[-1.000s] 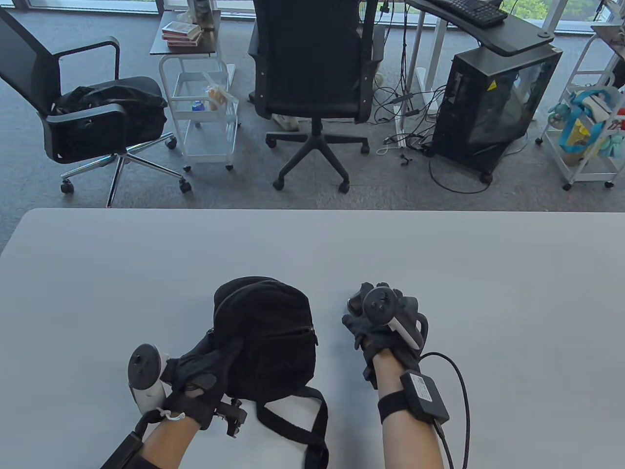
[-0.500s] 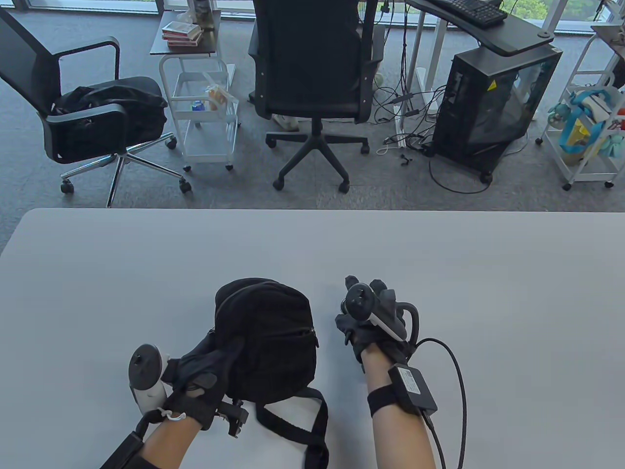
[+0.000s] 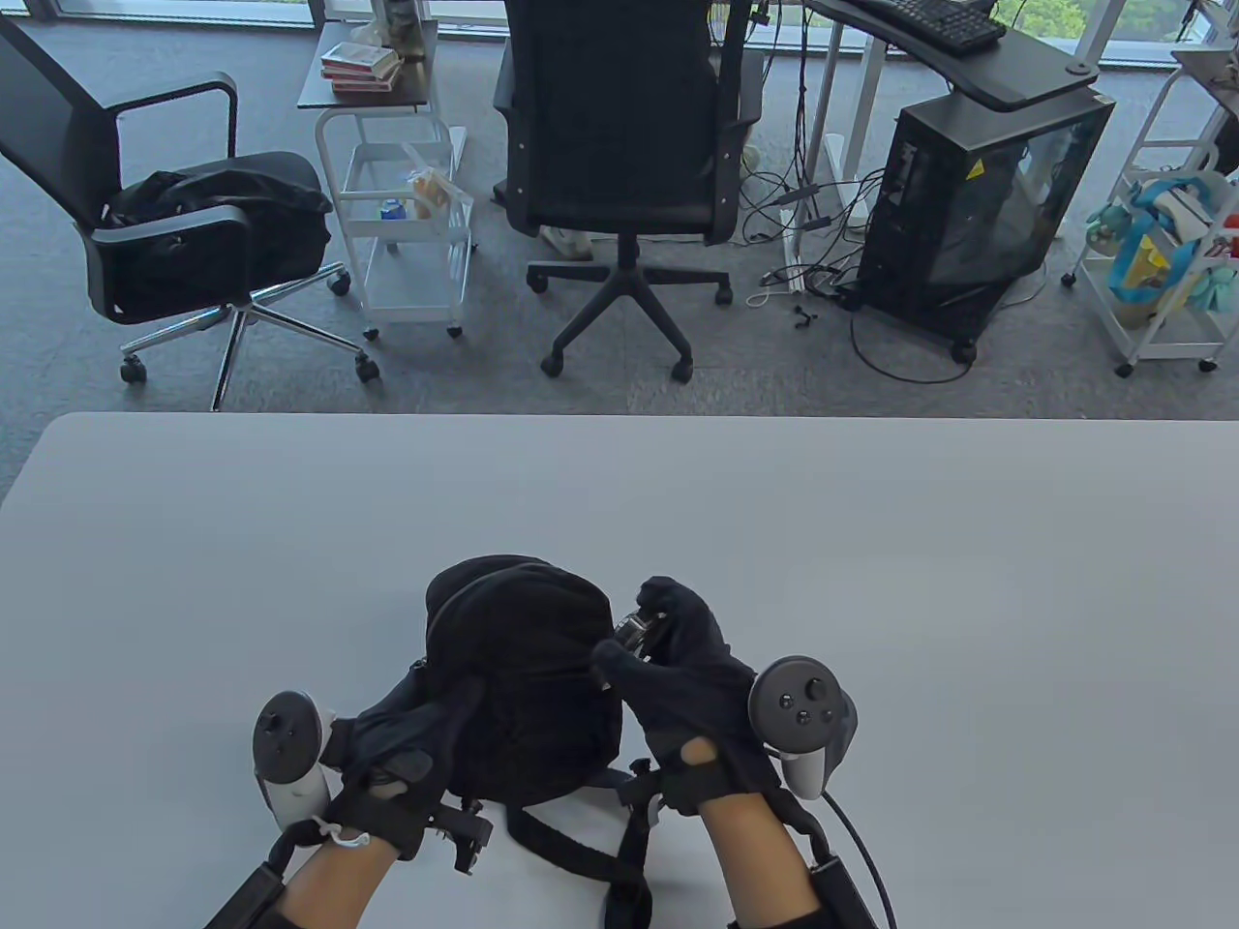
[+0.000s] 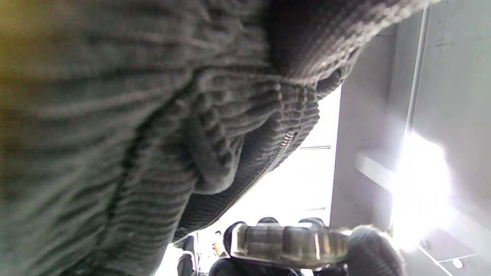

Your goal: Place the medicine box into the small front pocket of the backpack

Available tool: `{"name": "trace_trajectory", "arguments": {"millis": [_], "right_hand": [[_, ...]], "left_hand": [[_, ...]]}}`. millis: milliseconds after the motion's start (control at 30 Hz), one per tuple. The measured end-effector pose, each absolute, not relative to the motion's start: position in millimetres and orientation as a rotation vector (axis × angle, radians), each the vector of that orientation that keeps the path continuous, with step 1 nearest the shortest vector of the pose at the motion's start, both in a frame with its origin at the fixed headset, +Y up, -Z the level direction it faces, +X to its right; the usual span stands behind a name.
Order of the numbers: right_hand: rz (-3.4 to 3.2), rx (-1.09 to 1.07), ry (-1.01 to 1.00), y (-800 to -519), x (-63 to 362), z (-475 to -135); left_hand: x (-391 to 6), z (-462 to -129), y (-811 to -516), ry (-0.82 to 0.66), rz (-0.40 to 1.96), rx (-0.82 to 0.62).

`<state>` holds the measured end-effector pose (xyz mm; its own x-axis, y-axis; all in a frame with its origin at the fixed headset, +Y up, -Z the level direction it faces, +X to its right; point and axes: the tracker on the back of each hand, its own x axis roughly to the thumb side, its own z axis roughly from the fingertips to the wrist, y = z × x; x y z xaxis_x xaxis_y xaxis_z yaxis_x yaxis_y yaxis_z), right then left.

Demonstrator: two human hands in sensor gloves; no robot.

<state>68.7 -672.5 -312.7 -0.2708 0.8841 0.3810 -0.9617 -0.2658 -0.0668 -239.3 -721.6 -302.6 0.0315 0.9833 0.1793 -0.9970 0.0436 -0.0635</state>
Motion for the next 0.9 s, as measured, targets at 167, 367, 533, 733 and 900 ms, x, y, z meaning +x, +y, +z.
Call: {"name": "trace_trajectory", "arguments": {"millis": [167,367,533,733,900], "right_hand": [[1.824,0.343,-0.390,-672,56,-307],[1.898,0.326,-0.370,-676,53,-306],[2.040,0.316,-0.439,-676,52,-306],[2.114,0.356,-0.517,-671,46,-302],[2.200,0.388,-0.646,-661,41,-294]], "left_hand": [[-237,-301,-720,-0.217,1.500,0.093],[-230,-296,-718,-0.251,1.491,0.091],[-226,-294,-718,-0.266,1.498,0.085],[-226,-294,-719,-0.289,1.497,0.084],[-223,-294,-719,-0.329,1.516,0.063]]}}
